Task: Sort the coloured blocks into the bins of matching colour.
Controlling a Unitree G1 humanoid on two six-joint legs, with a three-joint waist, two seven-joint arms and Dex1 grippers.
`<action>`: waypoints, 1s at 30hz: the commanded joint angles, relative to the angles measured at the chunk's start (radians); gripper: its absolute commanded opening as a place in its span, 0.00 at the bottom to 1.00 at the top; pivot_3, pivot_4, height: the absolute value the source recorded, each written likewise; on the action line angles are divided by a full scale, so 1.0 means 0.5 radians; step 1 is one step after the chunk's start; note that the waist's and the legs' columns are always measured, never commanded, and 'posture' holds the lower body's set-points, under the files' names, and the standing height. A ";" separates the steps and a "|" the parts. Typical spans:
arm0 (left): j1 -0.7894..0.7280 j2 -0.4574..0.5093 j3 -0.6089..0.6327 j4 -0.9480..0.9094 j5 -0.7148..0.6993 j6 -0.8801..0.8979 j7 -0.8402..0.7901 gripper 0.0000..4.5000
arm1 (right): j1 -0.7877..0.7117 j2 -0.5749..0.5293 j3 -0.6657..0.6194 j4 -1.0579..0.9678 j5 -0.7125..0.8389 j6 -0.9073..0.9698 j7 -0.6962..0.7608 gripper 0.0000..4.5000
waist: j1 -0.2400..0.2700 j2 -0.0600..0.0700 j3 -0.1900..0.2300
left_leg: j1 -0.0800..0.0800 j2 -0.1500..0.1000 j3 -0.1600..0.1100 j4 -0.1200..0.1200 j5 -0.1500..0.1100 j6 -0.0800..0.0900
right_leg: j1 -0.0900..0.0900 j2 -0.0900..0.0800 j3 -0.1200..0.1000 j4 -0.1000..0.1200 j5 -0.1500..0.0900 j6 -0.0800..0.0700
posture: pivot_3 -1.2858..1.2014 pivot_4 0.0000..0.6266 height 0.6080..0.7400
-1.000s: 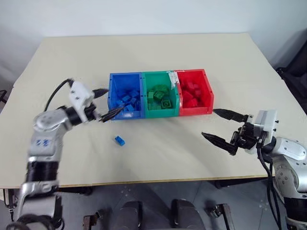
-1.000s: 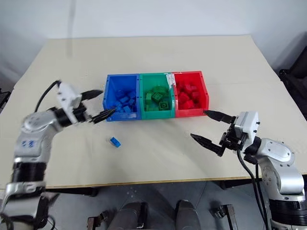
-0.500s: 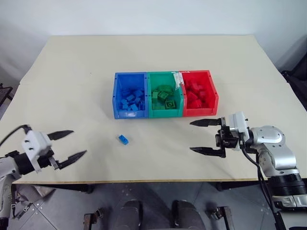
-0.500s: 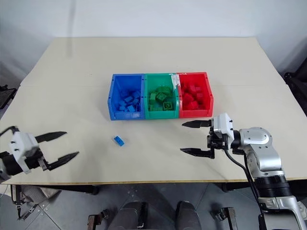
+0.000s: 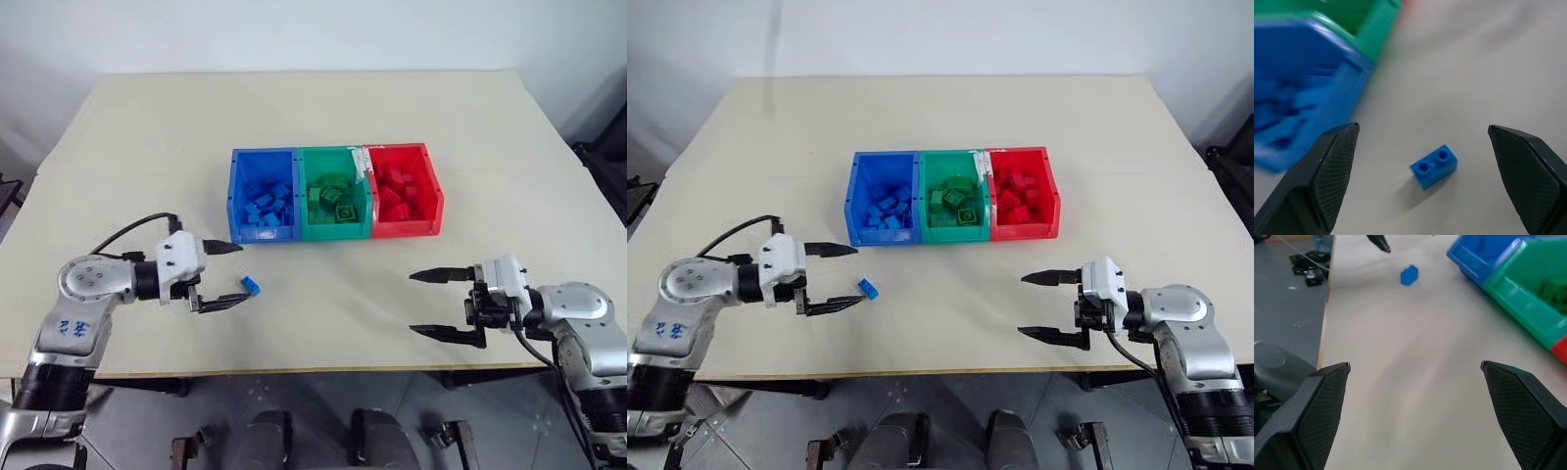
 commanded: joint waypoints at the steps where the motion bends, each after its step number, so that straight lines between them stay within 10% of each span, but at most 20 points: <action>1: -0.111 -0.032 -0.122 0.213 0.130 -0.116 -0.049 1.00 | 0.072 -0.036 -0.107 -0.141 0.057 0.028 -0.061 1.00 | -0.004 0.000 0.000 | 0.000 0.000 -0.001 0.000 0.000 0.000 | 0.000 0.000 -0.001 0.001 0.000 0.000 | 0.52 0.24 1.00; 6: -0.220 -0.082 -0.199 0.459 0.195 -0.225 -0.089 0.96 | 0.202 -0.046 -0.178 -0.259 0.073 0.074 -0.137 1.00 | 0.000 0.000 0.000 | 0.000 0.001 -0.001 0.001 0.000 0.000 | 0.000 -0.001 -0.001 0.001 0.000 0.000 | 0.52 0.24 1.00; 16: -0.319 -0.158 -0.225 0.663 0.184 -0.309 -0.210 0.34 | 0.246 -0.036 -0.186 -0.311 0.072 0.102 -0.204 1.00 | 0.024 0.000 0.000 | 0.000 0.002 -0.001 0.005 0.000 0.001 | 0.001 -0.001 0.000 0.003 0.000 0.001 | 0.52 0.24 1.00; 30: -0.529 -0.406 0.130 0.422 -0.201 0.173 0.193 0.32 | 0.337 0.127 -0.379 -0.500 0.220 0.233 -0.612 1.00 | 0.032 -0.001 0.000 | -0.002 0.002 -0.006 0.009 0.001 0.001 | 0.002 -0.002 -0.002 0.004 0.001 0.002 | 0.52 0.24 1.00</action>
